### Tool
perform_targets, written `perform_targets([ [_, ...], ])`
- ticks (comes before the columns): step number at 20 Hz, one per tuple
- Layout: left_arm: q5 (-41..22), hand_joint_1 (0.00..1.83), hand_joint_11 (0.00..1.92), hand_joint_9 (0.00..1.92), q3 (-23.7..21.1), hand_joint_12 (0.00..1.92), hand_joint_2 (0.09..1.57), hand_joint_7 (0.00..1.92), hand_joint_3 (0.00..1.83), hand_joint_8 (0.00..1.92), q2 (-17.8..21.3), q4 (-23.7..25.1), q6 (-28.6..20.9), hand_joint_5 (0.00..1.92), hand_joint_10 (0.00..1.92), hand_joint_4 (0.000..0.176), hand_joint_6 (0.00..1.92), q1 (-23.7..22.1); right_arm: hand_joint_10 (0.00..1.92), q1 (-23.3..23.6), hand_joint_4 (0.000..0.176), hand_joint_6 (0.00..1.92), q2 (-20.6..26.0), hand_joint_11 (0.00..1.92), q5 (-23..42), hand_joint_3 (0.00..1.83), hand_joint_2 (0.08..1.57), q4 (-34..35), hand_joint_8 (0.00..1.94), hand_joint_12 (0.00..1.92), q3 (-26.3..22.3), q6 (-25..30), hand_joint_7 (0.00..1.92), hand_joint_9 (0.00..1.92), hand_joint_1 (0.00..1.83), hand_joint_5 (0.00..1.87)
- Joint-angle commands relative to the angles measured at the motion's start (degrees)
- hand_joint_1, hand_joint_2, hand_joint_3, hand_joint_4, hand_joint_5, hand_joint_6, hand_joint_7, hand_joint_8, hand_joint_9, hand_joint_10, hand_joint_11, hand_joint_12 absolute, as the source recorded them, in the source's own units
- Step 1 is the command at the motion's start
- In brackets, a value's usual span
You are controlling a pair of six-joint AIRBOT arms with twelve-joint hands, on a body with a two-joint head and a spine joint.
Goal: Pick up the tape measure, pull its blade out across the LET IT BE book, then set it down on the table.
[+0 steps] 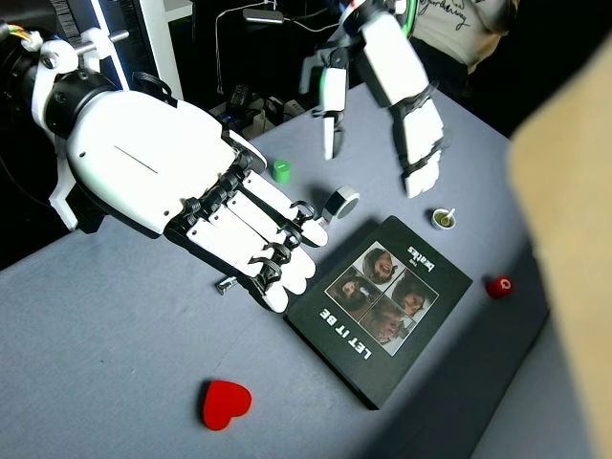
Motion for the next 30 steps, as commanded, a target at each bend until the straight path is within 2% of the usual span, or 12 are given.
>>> perform_targets([
  [1,1.8,1.09,0.03,0.21,-0.6,0.54,0.99,0.25,0.0,0.01,0.5,6.9,-1.7,0.33,0.01,0.0,0.01,0.2,0.0,0.9,0.126,0.0,0.3,0.0,1.7,0.01,1.13,-4.0,0.0,0.62,-0.3,-0.2,0.17,0.16,0.0,0.15],
  [3,5.1,1.09,0.04,0.22,-0.8,0.55,0.99,0.25,0.0,0.01,1.4,12.3,-6.1,0.33,0.01,0.0,0.01,3.8,0.01,0.9,0.127,0.0,0.2,0.0,1.7,0.0,1.13,-4.0,0.0,0.68,-0.3,-0.2,0.19,0.18,0.0,0.15],
  [5,6.9,1.09,0.04,0.22,-0.1,0.55,1.0,0.25,0.0,0.01,2.1,19.4,-13.3,0.34,0.01,0.0,0.01,7.8,0.01,0.9,0.126,0.0,0.2,0.0,1.6,0.0,1.13,-4.0,0.0,0.68,-0.3,-0.2,0.19,0.18,0.0,0.15],
  [8,6.6,1.08,0.03,0.22,2.2,0.54,1.01,0.26,0.01,0.01,2.3,31.5,-26.7,0.34,0.0,0.0,0.01,14.9,0.0,0.9,0.126,0.0,0.2,0.0,1.6,0.0,1.13,-4.0,0.0,0.66,-0.3,-0.1,0.18,0.18,0.0,0.15],
  [10,6.3,1.08,0.03,0.22,4.5,0.54,1.01,0.26,0.01,0.01,2.2,38.4,-32.7,0.35,0.0,0.0,0.01,18.2,0.0,1.0,0.126,0.0,0.2,0.0,1.6,0.0,1.13,-4.0,0.0,0.62,-0.3,-0.1,0.18,0.18,0.0,0.16],
  [13,5.8,1.08,0.03,0.22,8.2,0.54,1.01,0.25,0.0,0.0,1.9,46.0,-40.6,0.32,0.0,0.0,0.0,22.6,0.0,1.0,0.126,0.0,0.2,0.0,1.6,0.0,1.13,-4.0,0.0,0.62,-0.3,-0.1,0.18,0.18,0.0,0.16],
  [16,2.8,1.08,0.03,0.22,10.4,0.54,1.01,0.24,0.0,0.0,1.1,48.8,-45.2,0.32,0.0,0.0,0.01,26.3,0.0,1.2,0.123,0.0,0.2,0.0,1.6,0.0,1.13,-4.0,0.0,0.63,-0.3,0.0,0.18,0.18,0.0,0.16],
  [18,2.1,1.08,0.03,0.22,11.3,0.54,1.01,0.25,0.0,0.0,0.7,49.7,-46.5,0.32,0.0,0.0,0.0,27.6,0.0,1.2,0.123,0.0,0.2,0.0,1.6,0.0,1.13,-4.0,0.0,0.63,-0.3,0.0,0.18,0.18,0.0,0.16],
  [30,-1.2,1.09,0.05,0.23,14.7,0.54,1.01,0.27,0.0,0.0,-2.8,52.0,-48.8,0.31,0.0,0.0,0.01,32.7,0.0,1.3,0.122,0.0,0.2,0.0,1.5,0.0,1.14,-4.0,0.0,0.6,-0.3,0.1,0.17,0.16,0.0,0.16],
])
